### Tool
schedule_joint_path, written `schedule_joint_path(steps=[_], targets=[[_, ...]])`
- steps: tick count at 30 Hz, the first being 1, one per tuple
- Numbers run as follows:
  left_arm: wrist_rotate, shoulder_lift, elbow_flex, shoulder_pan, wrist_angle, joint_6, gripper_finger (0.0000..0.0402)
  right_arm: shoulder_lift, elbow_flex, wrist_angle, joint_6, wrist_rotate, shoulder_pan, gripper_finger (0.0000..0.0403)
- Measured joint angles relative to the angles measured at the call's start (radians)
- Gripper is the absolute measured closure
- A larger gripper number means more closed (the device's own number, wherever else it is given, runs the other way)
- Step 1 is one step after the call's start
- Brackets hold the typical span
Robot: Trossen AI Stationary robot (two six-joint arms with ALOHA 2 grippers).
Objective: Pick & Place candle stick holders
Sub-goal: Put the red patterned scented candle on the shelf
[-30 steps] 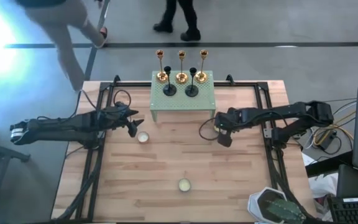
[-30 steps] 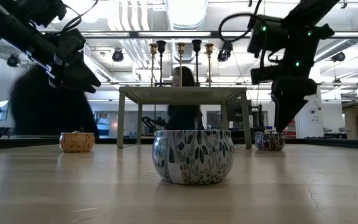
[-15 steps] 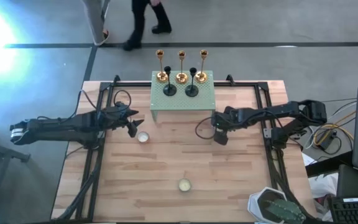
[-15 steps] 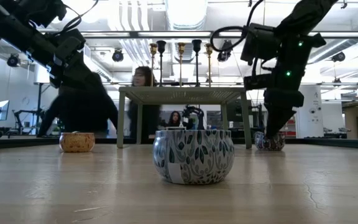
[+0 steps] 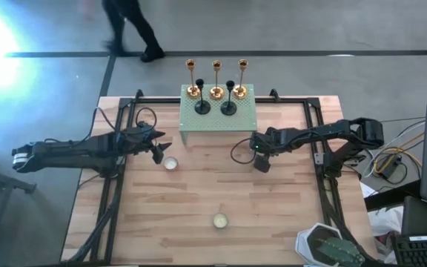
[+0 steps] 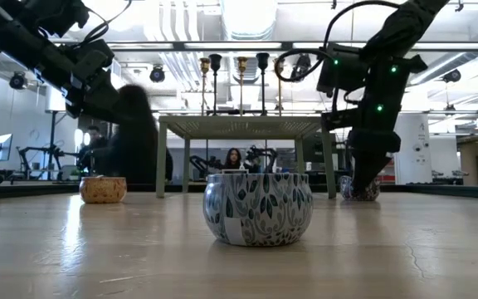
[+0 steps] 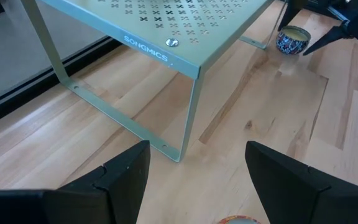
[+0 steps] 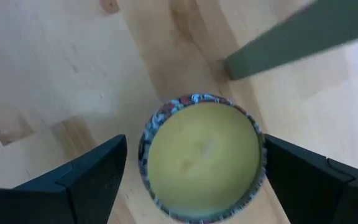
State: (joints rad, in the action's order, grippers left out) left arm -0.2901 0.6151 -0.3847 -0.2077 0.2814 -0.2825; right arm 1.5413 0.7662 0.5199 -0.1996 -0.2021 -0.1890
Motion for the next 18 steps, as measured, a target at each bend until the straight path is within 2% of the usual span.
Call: schedule_joint_path(steps=[8, 18], targets=[[0.0, 0.0, 0.0, 0.0, 0.007, 0.0, 0.0133, 0.062, 0.009, -0.01, -0.008, 0.085, 0.007, 0.006], [0.0, 0.0, 0.0, 0.0, 0.006, -0.001, 0.0133, 0.024, 0.028, -0.012, -0.029, 0.139, 0.023, 0.0085]])
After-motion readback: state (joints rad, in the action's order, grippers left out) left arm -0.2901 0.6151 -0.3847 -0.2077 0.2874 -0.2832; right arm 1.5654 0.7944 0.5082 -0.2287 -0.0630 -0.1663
